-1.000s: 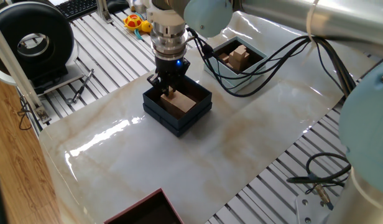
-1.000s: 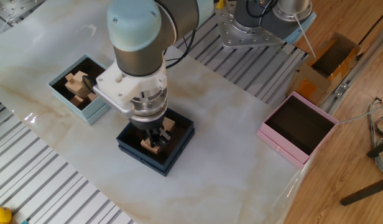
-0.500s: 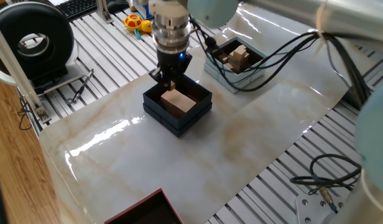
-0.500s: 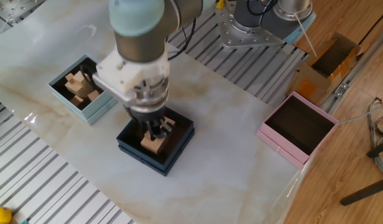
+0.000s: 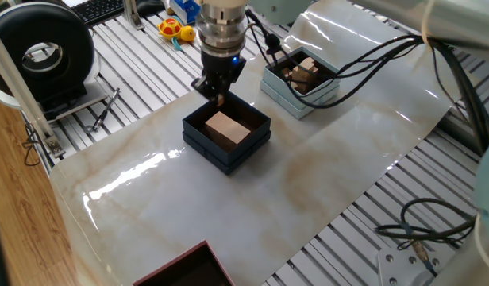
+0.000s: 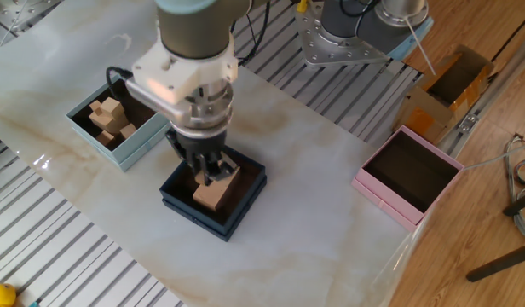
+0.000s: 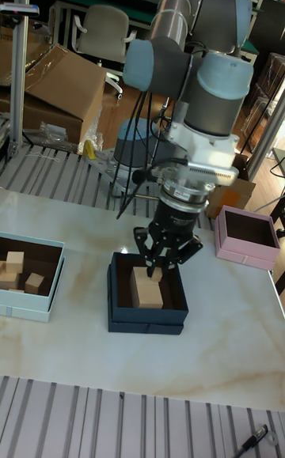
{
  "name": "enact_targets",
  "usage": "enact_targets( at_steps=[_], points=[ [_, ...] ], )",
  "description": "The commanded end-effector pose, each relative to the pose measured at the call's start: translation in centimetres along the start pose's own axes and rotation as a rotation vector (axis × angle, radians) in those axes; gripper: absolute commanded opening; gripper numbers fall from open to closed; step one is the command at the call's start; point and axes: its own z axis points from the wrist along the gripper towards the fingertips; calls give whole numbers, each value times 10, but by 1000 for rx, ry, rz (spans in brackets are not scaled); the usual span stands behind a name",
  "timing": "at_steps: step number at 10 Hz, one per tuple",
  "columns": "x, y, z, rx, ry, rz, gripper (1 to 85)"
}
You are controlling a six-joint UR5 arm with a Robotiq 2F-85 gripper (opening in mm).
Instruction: Move an object from one box to another
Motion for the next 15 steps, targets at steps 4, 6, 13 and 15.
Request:
enact_targets(
  at_steps=[4,6,13,15],
  points=[
    [14,-48,-26,-55,-33,-36,13],
    [18,-48,-27,15,-3,101,13],
    [35,-105,-14,-74,-2,-11,13],
    [21,-82,-15,-26,-8,85,13]
  ],
)
